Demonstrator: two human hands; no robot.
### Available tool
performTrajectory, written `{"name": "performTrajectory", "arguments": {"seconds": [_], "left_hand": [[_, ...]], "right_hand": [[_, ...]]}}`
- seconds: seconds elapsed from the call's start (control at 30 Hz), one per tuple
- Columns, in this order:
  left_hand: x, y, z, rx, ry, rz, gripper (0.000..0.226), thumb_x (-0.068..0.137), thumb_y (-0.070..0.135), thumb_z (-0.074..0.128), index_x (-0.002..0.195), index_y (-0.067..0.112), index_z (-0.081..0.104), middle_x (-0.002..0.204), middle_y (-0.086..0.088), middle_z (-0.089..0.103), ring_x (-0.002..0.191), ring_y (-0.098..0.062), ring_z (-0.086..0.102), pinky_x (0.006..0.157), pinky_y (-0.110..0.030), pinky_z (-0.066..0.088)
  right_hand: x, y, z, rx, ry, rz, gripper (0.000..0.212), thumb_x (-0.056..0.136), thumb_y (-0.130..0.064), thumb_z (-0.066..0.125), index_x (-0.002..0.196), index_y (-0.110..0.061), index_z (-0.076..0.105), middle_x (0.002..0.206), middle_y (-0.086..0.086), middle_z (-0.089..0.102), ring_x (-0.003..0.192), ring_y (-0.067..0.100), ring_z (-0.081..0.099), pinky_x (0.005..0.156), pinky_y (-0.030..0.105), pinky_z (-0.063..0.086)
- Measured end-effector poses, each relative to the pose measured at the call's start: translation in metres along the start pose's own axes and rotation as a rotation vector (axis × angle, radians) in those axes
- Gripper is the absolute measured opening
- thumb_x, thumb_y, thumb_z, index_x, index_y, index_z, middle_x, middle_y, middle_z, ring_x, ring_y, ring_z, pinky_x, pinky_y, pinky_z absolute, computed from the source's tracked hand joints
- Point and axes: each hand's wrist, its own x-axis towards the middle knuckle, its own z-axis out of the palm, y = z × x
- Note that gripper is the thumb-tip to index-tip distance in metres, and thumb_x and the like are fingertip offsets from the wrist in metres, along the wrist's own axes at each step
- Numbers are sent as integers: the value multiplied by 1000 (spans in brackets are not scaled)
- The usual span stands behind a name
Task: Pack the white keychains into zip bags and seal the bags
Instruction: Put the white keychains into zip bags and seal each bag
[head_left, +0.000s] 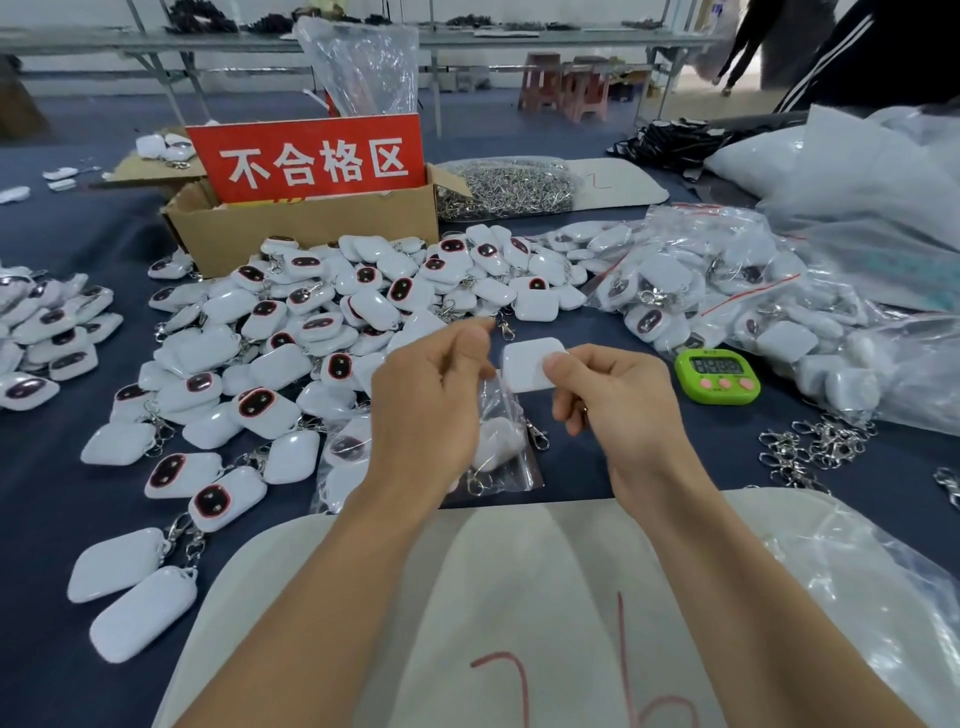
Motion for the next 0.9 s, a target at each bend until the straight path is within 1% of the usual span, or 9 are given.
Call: {"name": "performTrajectory", "arguments": {"seconds": [0.07, 0.13, 0.27, 0.47, 0.57, 0.63, 0.7, 0.8, 0.9], "left_hand": [[9, -3, -10, -90, 106, -76, 27, 102, 29, 55, 99, 20, 80, 87, 22, 75, 65, 2, 61, 65, -19, 49], [19, -6, -25, -166, 202, -145, 24, 101, 25, 56, 103, 24, 80, 82, 13, 76, 67, 0, 61, 65, -17, 51], [33, -12, -51, -207, 293, -226, 32, 91, 9, 59, 92, 33, 81, 73, 5, 75, 67, -4, 62, 69, -19, 51], [41, -16, -66, -200, 305, -266, 38, 84, 5, 58, 80, 35, 81, 67, 3, 73, 59, -8, 57, 56, -15, 50], [41, -16, -66, -183, 292, -291, 35, 83, 7, 59, 81, 35, 81, 68, 3, 74, 58, -8, 56, 60, -22, 49], [39, -16, -63, -194, 282, -302, 33, 84, 9, 60, 81, 34, 81, 68, 3, 74, 60, -7, 58, 65, -26, 50], [37, -15, -59, -199, 261, -303, 32, 84, 9, 60, 82, 34, 81, 69, 2, 75, 65, -10, 60, 71, -29, 50], [35, -14, -54, -184, 244, -297, 32, 84, 9, 60, 81, 33, 81, 68, 2, 75, 68, -11, 62, 75, -30, 50], [35, -14, -55, -173, 244, -303, 32, 85, 9, 60, 82, 33, 81, 68, 3, 74, 65, -9, 59, 74, -29, 49]], "right_hand": [[2, 2, -4, -44, 81, 39, 23, 86, -23, 74, 63, -20, 74, 54, 1, 61, 51, 13, 45, 55, 27, 41], [5, 4, -9, -88, 169, 67, 13, 81, -28, 75, 68, -25, 76, 53, -3, 61, 49, 9, 46, 59, 29, 42], [7, 9, -10, -194, 252, 71, 12, 76, -30, 79, 66, -36, 75, 51, -8, 65, 43, 3, 47, 46, 18, 40], [9, 15, -1, -364, 107, 96, 9, 80, -37, 76, 73, -41, 75, 60, -11, 71, 52, -2, 56, 45, 11, 42], [8, 15, 1, -447, 22, 93, 9, 82, -45, 76, 73, -44, 76, 70, -8, 73, 63, 2, 60, 59, 22, 49], [7, 15, 2, -516, -19, 104, 15, 85, -49, 74, 79, -35, 79, 71, -2, 71, 64, 12, 57, 62, 26, 50], [6, 15, 3, -611, -28, 93, 33, 88, -48, 70, 85, -16, 75, 60, 4, 55, 58, 16, 43, 57, 30, 43], [4, 12, 6, -676, -48, 58, 43, 94, -40, 64, 72, -4, 57, 56, -1, 37, 57, 16, 32, 56, 32, 34], [2, 9, 10, -757, -76, -19, 40, 98, -27, 54, 64, -6, 47, 66, 10, 52, 70, 25, 48, 72, 38, 41]]}}
